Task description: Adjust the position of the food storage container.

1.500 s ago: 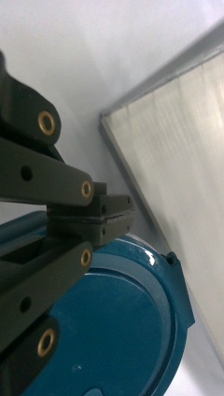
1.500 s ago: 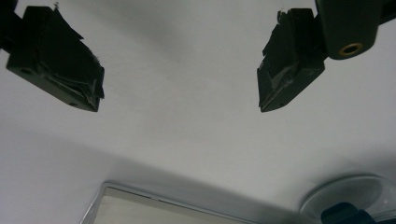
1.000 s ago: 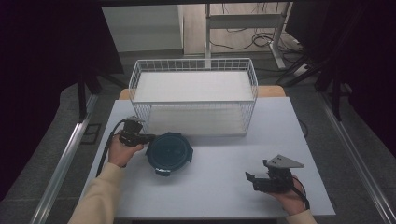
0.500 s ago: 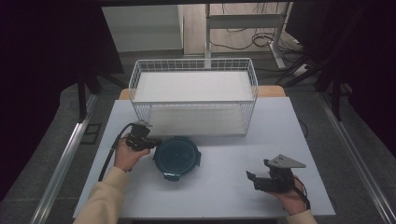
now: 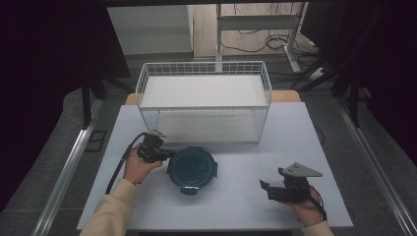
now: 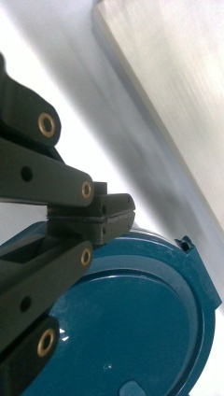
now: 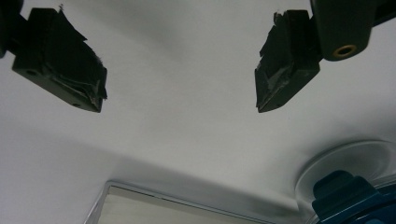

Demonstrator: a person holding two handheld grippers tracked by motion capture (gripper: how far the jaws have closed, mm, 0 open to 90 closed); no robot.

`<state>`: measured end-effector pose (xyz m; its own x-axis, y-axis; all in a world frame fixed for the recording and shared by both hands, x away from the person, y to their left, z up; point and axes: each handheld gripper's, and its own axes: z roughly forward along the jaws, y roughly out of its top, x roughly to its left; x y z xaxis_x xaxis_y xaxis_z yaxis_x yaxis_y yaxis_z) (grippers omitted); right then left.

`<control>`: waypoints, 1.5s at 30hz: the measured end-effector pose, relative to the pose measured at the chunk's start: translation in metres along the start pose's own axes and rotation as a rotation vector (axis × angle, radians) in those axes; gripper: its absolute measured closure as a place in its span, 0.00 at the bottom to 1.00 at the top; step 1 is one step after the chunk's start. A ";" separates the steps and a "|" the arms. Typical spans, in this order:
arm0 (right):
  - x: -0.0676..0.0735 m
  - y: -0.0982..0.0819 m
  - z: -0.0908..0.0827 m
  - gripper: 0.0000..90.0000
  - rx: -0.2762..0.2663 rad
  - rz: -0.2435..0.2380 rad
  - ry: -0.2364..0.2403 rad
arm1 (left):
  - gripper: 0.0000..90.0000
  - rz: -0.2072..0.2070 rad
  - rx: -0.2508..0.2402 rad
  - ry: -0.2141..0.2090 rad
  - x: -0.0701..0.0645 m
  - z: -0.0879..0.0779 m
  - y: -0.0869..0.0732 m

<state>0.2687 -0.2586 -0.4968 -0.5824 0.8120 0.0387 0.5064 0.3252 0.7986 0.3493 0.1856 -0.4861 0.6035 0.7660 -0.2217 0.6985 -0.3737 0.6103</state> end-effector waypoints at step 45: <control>-0.001 0.000 0.000 0.19 -0.004 0.000 -0.004 | 1.00 0.084 -0.006 -0.066 -0.050 0.018 0.005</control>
<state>0.2687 -0.2593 -0.4969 -0.5796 0.8141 0.0367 0.5041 0.3228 0.8010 0.3299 0.1361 -0.4857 0.6839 0.6960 -0.2187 0.6420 -0.4316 0.6337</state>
